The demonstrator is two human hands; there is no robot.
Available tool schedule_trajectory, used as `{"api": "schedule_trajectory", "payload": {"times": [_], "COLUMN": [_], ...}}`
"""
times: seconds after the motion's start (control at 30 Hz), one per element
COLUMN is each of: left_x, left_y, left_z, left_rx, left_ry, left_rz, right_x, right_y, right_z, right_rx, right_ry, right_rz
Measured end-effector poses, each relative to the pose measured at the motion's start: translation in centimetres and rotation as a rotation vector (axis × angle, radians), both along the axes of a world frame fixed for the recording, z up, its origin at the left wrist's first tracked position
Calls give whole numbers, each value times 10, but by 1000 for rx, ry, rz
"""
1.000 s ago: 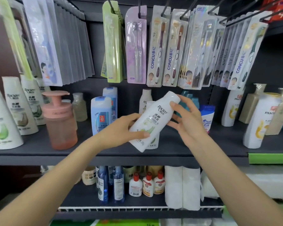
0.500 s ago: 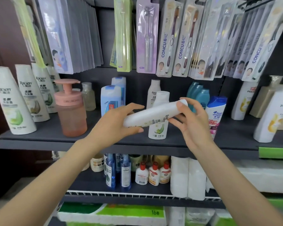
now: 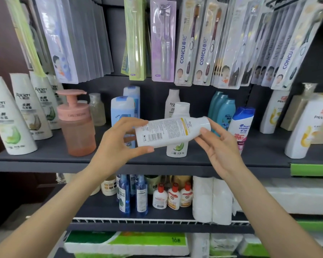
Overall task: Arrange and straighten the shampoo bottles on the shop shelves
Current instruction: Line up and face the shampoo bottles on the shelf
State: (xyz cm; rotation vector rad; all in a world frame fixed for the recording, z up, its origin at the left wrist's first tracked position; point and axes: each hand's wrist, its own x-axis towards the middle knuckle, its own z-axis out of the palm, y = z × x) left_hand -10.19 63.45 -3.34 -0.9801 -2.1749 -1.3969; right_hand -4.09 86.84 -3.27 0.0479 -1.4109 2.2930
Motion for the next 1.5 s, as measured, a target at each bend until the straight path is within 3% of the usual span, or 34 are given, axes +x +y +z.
{"api": "schedule_trajectory", "payload": {"times": [0.13, 0.3, 0.43, 0.67, 0.8, 0.87, 0.97, 1.03, 1.13, 1.3, 1.5], "left_x": [-4, -6, 0, 2, 3, 3, -1, -11, -26, -57, -66], "left_y": [1, 3, 11, 33, 49, 58, 75, 87, 100, 120, 123], "left_z": [-1, -2, 3, 5, 4, 10, 24, 31, 46, 56, 48], "left_rx": [-127, -109, -31, 180, 58, -70, -234, -152, -25, -325, -249], "left_ry": [235, 214, -102, -826, -1025, -973, -535, -198, 79, 145, 55], "left_rz": [39, 28, -18, -416, -528, -494, -218, 20, 209, 152, 118], "right_x": [0, -1, -2, -7, -11, -11, -10, -11, -23, -65, -117], "right_y": [3, 6, 7, 10, 21, 30, 49, 62, 77, 88, 88], "right_z": [-1, -1, 3, 11, 19, 24, 35, 43, 49, 45, 21], "right_rx": [-4, 12, 2, 83, 111, 148, 237, 388, 696, 857, 823], "right_ry": [1, 6, 72, 177, 112, 59, 39, 39, 35, 9, -11], "right_rz": [6, -13, -44, 94, 7, -68, -143, -201, -302, -315, -308]}}
